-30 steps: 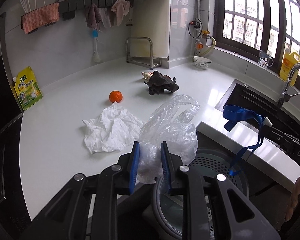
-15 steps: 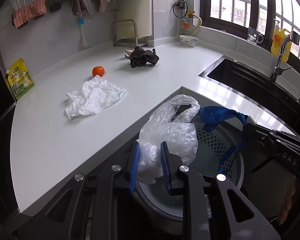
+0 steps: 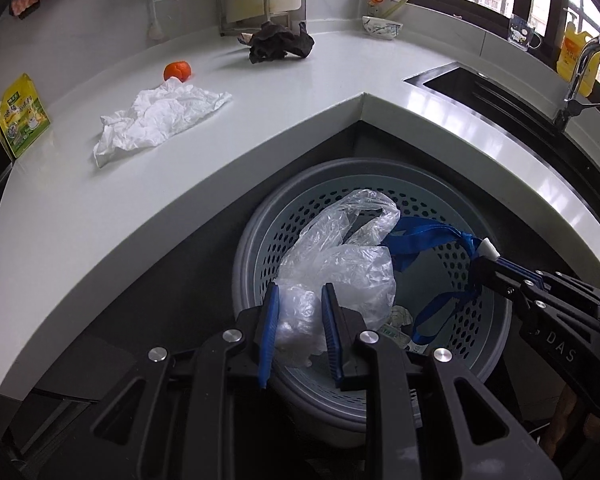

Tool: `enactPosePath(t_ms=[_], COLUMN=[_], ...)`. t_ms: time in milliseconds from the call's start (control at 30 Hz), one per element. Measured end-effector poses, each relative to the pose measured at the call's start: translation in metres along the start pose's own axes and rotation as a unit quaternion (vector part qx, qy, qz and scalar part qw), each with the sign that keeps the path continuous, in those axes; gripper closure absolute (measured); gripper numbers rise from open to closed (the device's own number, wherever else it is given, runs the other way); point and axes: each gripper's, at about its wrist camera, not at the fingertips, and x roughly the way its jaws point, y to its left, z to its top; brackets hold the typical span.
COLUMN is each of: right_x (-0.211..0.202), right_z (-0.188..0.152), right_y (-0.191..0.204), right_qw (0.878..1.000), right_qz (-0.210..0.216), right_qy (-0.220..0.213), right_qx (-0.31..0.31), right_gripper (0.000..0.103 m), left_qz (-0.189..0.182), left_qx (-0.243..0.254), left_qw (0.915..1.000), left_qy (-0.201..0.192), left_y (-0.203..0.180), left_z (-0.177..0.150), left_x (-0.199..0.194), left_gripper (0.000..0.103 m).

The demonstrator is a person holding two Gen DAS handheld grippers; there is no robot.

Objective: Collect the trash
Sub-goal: 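Open both tools to drop the bag and strap into the bin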

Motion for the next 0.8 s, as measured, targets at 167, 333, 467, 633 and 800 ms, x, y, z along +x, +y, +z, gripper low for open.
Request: enactPosePath(t_ms=[167,333,467,633,800], right_x=[0.014,0.019,0.016,0.014,0.006], right_z=[-0.002,-0.001,0.0,0.0,0.002], right_y=[-0.003,-0.006,-0.01,-0.011,-0.01], right_qw=[1.0,1.0,1.0,0.999,0.999], right_qz=[-0.007,-0.014,-0.02,-0.042,-0.054], right_qy=[0.013,0.016,0.004,-0.001,0.004], right_qx=[0.001,0.002,0.008,-0.001,0.003], right_gripper=[0.093,0.084,0.053,0.032,0.023], left_qz=[0.012,0.018,0.022,0.039,0.043], left_qx=[0.0,-0.001,-0.015,-0.021,-0.035], left_qw=[0.9998,0.9997,0.9995,0.999,0.9982], left_qy=[0.013,0.016,0.014,0.002,-0.022], left_y=[-0.003,-0.003,0.003,0.008,0.014], left_z=[0.001,0.001,0.001,0.0,0.002], left_x=[0.015,0.021,0.022,0.017,0.006], left_gripper=[0.078,0.073,0.044,0.03,0.012])
